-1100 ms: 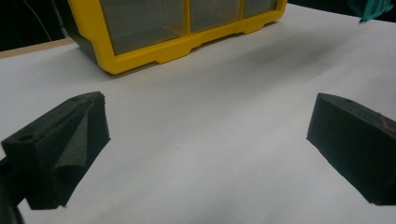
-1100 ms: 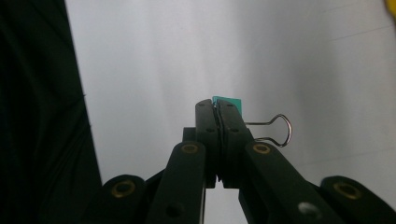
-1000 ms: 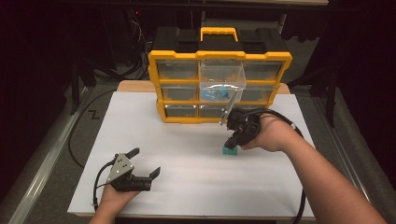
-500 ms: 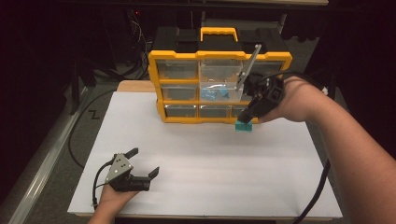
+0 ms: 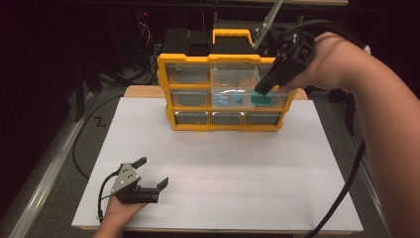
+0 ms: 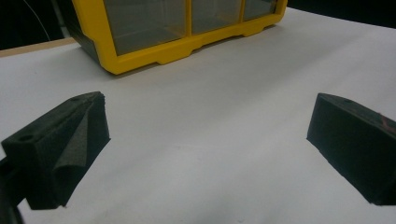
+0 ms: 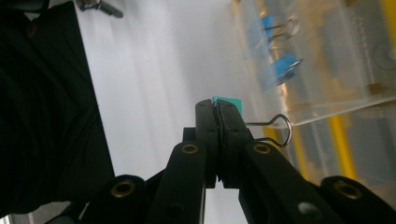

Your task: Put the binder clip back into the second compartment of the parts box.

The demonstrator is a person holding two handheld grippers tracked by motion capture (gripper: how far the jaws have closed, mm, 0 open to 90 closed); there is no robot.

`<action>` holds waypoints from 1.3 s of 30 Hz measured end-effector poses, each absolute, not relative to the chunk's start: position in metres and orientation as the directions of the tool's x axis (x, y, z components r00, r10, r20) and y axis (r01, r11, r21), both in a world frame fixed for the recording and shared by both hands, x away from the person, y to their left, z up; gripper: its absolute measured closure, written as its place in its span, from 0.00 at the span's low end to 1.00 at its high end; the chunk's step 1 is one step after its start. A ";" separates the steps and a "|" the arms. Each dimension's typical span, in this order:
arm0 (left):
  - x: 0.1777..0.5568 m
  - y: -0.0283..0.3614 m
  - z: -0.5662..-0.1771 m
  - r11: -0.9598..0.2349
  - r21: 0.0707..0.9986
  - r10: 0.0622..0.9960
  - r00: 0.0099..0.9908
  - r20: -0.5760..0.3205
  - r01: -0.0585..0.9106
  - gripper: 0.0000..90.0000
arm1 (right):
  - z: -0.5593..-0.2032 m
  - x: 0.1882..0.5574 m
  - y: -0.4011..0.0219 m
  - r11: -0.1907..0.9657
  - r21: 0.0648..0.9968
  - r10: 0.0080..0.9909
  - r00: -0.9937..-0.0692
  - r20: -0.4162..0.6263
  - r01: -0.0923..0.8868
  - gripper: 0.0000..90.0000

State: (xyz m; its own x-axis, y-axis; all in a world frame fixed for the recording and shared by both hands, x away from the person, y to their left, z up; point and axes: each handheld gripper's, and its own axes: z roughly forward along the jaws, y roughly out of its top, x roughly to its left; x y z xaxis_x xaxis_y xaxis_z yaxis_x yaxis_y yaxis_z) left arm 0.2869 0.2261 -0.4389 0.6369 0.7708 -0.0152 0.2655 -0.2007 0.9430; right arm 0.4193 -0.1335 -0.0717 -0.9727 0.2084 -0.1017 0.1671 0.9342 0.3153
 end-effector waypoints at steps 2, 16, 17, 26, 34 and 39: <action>0.287 0.227 -0.439 -0.204 0.942 0.770 0.638 -0.014 0.267 0.00 | -0.066 0.425 -0.130 0.933 0.315 0.217 -0.970 -0.108 0.174 1.00; 0.286 0.228 -0.439 -0.194 0.944 0.772 0.636 -0.021 0.266 0.00 | -0.064 0.467 -0.094 0.934 0.310 0.234 -0.959 -0.157 0.177 1.00; 0.286 0.229 -0.439 -0.193 0.944 0.771 0.636 -0.023 0.269 0.00 | -0.066 0.470 -0.091 0.935 0.311 0.232 -0.959 -0.162 0.173 1.00; 0.286 0.231 -0.438 -0.193 0.945 0.772 0.635 -0.020 0.264 0.00 | -0.079 0.483 -0.073 0.941 0.293 0.223 -0.962 -0.159 0.170 0.99; 0.287 0.230 -0.440 -0.201 0.942 0.771 0.636 -0.017 0.269 0.00 | -0.075 0.472 -0.076 0.931 0.295 0.266 -0.953 -0.143 0.216 0.63; 0.286 0.230 -0.439 -0.203 0.942 0.772 0.636 -0.016 0.269 0.00 | -0.081 0.459 -0.093 0.926 0.282 0.297 -0.945 -0.139 0.250 0.55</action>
